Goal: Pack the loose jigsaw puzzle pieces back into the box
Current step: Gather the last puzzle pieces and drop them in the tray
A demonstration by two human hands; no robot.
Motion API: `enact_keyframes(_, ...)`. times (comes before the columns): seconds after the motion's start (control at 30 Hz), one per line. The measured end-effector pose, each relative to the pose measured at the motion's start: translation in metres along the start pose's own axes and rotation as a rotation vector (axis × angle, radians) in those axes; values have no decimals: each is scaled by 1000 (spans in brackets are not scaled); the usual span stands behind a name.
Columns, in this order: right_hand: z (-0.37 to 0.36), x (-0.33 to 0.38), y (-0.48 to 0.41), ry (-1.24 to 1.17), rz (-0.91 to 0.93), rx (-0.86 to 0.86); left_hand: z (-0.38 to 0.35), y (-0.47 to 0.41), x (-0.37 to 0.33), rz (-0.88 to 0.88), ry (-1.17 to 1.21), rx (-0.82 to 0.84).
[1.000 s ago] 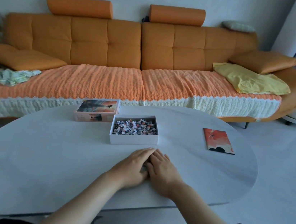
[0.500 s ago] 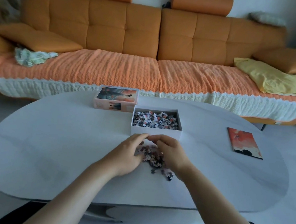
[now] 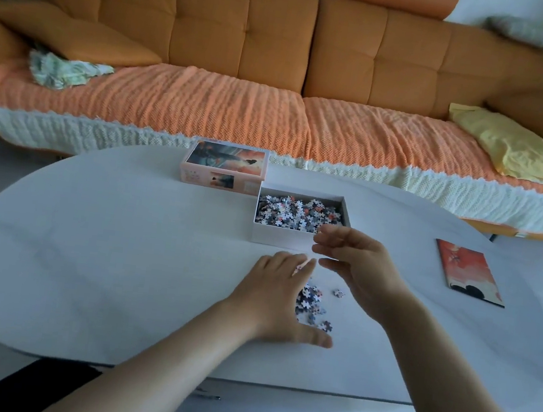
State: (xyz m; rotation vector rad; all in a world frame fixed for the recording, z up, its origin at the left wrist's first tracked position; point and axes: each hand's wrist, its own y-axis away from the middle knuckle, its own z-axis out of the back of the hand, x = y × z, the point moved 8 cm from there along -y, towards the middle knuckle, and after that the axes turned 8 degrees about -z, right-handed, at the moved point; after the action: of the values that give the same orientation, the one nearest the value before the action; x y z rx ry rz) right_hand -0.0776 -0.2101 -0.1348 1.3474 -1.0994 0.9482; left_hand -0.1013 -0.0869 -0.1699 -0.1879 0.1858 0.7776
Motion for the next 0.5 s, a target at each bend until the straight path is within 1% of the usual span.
enact_keyframes(0.07, -1, -8, -2, -202, -79, 29, -3, -4, -11, -4, 15, -41)
enact_keyframes(0.1, 0, -11, -3, -247, -96, 30, -4, -6, -15, -5, 24, -58)
enact_keyframes(0.17, 3, -11, -3, -213, -101, -1, -4, -11, -17, -5, 53, -83)
enact_keyframes(0.2, 6, -8, -3, -134, -83, -41, -2, -12, -15, -3, 75, -91)
enact_keyframes(0.27, 15, -1, -1, 139, -23, -144, 2, -14, -8, -2, 125, -109)
enact_keyframes(0.33, 21, 5, 3, 512, 28, -207, 8, -14, 0, -5, 191, -129)
enact_keyframes(0.37, 21, 5, 4, 712, 30, -198, 11, -13, 3, -12, 220, -134)
enact_keyframes(0.43, 20, -3, 9, 1043, -16, -115, 15, -11, 7, -36, 232, -125)
enact_keyframes(0.5, 23, -8, 14, 1221, -54, -72, 15, -8, 10, -46, 198, -76)
